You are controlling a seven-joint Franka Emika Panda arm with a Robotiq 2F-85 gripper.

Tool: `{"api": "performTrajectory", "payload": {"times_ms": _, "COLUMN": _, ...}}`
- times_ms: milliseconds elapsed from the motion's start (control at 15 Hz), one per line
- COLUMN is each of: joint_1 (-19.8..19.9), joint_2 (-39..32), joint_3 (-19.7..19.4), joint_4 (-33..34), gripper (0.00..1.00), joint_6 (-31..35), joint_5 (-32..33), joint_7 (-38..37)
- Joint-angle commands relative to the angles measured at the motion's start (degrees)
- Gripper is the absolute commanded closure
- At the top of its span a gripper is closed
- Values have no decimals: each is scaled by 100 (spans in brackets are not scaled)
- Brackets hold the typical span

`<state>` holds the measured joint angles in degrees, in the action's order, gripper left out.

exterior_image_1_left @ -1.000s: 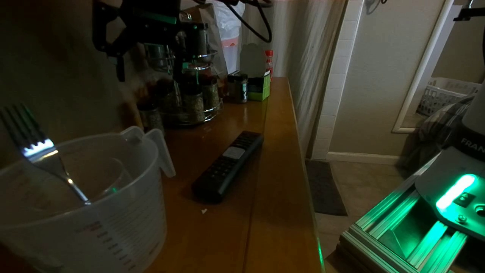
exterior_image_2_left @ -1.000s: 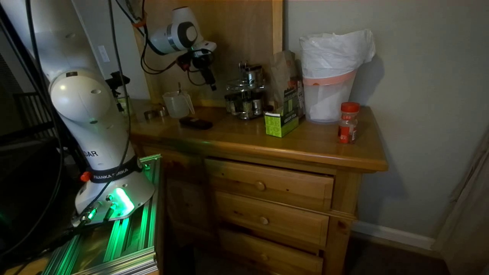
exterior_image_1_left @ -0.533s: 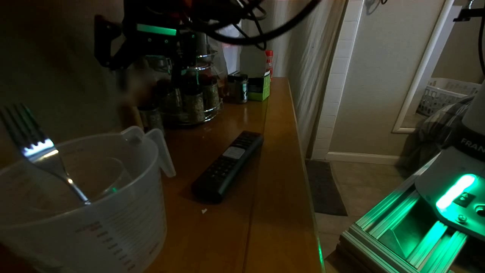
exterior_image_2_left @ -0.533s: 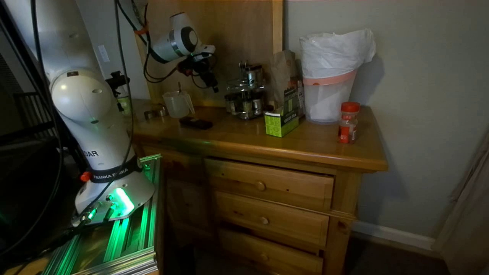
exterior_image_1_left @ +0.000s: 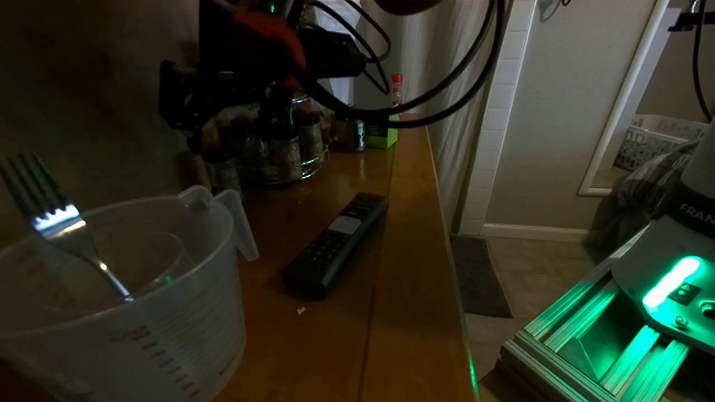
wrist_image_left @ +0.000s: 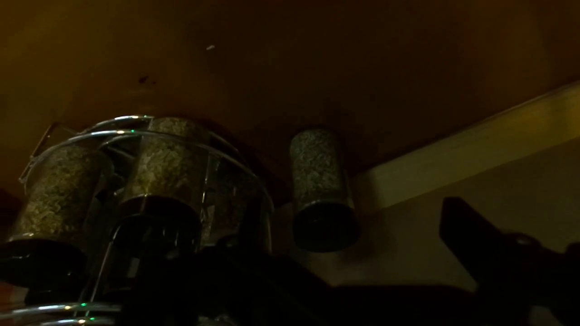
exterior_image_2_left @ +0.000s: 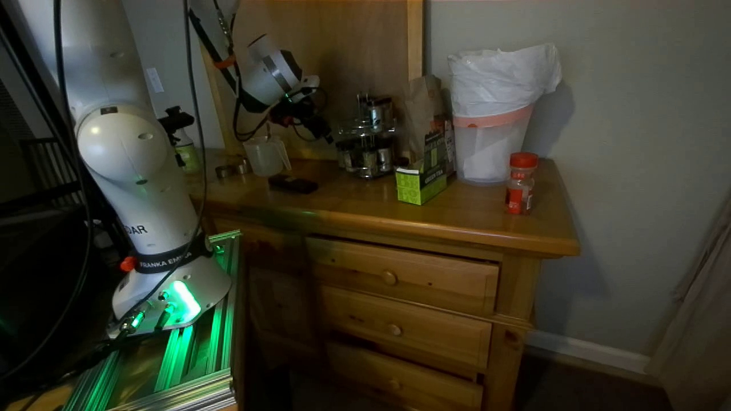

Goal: Move a spice bottle from the bottle rack to the top rack

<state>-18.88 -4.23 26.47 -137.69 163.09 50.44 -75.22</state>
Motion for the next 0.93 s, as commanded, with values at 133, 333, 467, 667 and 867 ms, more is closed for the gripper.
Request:
{"api": "performTrajectory", "payload": {"times_ms": 133, "joint_1": -114, "joint_2": -522, "joint_3": -200, "joint_4": 404, "gripper": 0, "joint_6": 182, "joint_5": 1857, "joint_7": -1700}}
{"api": "performTrajectory", "payload": {"times_ms": 333, "joint_1": -144, "joint_2": -818, "joint_3": -252, "joint_4": 641, "gripper": 3, "joint_6": 247, "joint_5": 2630, "joint_7": -2458}}
{"api": "performTrajectory", "payload": {"times_ms": 467, "joint_1": -159, "joint_2": -998, "joint_3": -285, "joint_4": 796, "gripper": 5, "joint_6": 166, "joint_5": 3062, "joint_7": -2921}}
{"api": "performTrajectory", "payload": {"times_ms": 667, "joint_1": -161, "joint_2": -1235, "joint_3": -332, "joint_4": 982, "gripper": 9, "joint_6": 133, "joint_5": 3592, "joint_7": -3473}}
{"api": "performTrajectory", "payload": {"times_ms": 867, "joint_1": -157, "joint_2": -1425, "joint_3": -372, "joint_4": 1139, "gripper": 9, "joint_6": 70, "joint_5": 4012, "joint_7": -3908}}
